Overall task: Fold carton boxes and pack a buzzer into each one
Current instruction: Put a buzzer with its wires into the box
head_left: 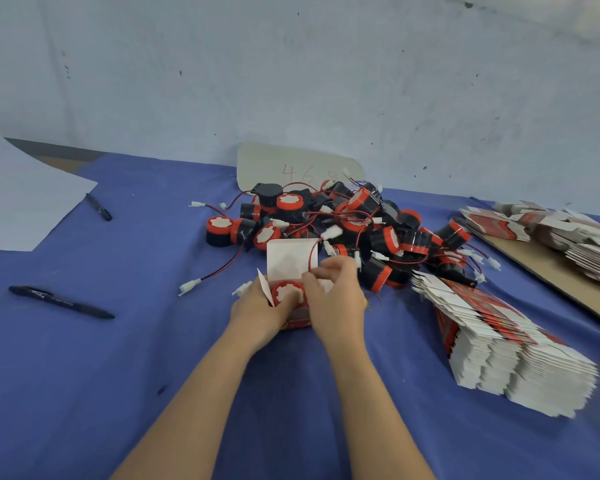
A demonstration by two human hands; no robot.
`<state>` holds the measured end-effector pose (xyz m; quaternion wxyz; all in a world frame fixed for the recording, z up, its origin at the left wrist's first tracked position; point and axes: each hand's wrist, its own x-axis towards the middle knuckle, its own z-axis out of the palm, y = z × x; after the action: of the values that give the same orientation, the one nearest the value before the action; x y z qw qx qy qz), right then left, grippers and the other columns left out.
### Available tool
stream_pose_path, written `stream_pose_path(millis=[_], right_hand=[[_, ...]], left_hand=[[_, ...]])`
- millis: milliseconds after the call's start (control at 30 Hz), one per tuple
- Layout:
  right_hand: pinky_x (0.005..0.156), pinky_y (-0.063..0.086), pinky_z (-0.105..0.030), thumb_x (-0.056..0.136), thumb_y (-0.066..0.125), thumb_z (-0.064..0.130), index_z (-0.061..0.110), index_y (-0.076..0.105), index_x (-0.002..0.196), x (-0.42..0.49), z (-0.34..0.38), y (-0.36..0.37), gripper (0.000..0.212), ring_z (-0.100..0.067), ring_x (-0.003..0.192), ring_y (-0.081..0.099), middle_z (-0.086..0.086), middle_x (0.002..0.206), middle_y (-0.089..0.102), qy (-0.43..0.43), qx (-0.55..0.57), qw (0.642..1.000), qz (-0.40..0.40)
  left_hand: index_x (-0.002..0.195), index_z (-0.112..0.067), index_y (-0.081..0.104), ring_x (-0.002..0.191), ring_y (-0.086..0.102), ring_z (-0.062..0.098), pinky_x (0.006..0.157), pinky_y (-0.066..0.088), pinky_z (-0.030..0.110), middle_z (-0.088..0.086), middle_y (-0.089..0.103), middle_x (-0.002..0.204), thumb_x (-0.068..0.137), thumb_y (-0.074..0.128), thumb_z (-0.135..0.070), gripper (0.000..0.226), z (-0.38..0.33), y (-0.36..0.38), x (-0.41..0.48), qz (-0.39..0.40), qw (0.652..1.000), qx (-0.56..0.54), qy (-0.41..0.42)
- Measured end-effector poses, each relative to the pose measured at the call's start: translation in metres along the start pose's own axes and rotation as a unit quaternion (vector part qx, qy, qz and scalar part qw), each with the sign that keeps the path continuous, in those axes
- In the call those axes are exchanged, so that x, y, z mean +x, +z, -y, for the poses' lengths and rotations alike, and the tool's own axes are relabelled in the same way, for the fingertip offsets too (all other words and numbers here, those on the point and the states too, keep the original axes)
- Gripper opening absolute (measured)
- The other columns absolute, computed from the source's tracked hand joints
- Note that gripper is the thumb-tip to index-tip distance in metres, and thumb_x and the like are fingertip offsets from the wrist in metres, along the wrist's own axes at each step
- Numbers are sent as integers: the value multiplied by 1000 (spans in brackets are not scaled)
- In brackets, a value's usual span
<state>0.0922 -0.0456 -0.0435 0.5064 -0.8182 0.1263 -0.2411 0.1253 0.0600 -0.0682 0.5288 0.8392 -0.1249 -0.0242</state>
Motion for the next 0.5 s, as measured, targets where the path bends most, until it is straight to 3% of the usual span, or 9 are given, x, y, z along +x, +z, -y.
stream_pose_path(millis=[67,133,233,300,433,500], right_hand=[[91,46,-37,90,61,24,30,45,115,1,4,-4,30,-17,110,53,24,79,63,25,74,997,-13],[91,44,-29,91,61,27,29,51,125,2,6,-9,35,-16,106,54,24,76,64,7,72,997,-29],[70,40,-14,93,59,25,20,68,99,5,5,-18,12,-8,80,52,8,85,59,-70,50,994,-64],[61,36,-15,93,59,26,11,65,85,10,1,-25,18,-10,69,45,2,79,48,-87,12,992,-86],[49,33,-17,93,58,15,15,67,90,18,-4,-39,10,-7,48,35,6,51,40,-13,81,995,-52],[49,43,-18,93,58,9,12,68,90,14,1,-43,12,-9,49,53,3,54,56,27,201,979,8]], left_hand=[[117,-24,62,108,61,21,95,48,43,-1,68,113,92,56,-37,28,0,0,2,-7,1000,-12,-15],[121,-20,57,110,59,23,96,47,44,2,66,116,92,58,-33,32,1,1,3,-20,999,-19,-33],[122,-17,54,113,57,25,98,46,44,4,64,119,92,58,-32,34,2,4,5,-29,998,-15,-46],[123,-17,53,114,56,25,99,46,44,4,63,120,91,58,-32,35,2,4,6,-33,998,-15,-55],[123,-19,52,115,55,24,98,46,44,3,61,122,90,58,-36,38,2,4,6,-39,997,-14,-72],[123,-19,52,115,55,25,98,47,44,3,61,122,90,58,-36,37,1,4,6,-40,997,-12,-72]])
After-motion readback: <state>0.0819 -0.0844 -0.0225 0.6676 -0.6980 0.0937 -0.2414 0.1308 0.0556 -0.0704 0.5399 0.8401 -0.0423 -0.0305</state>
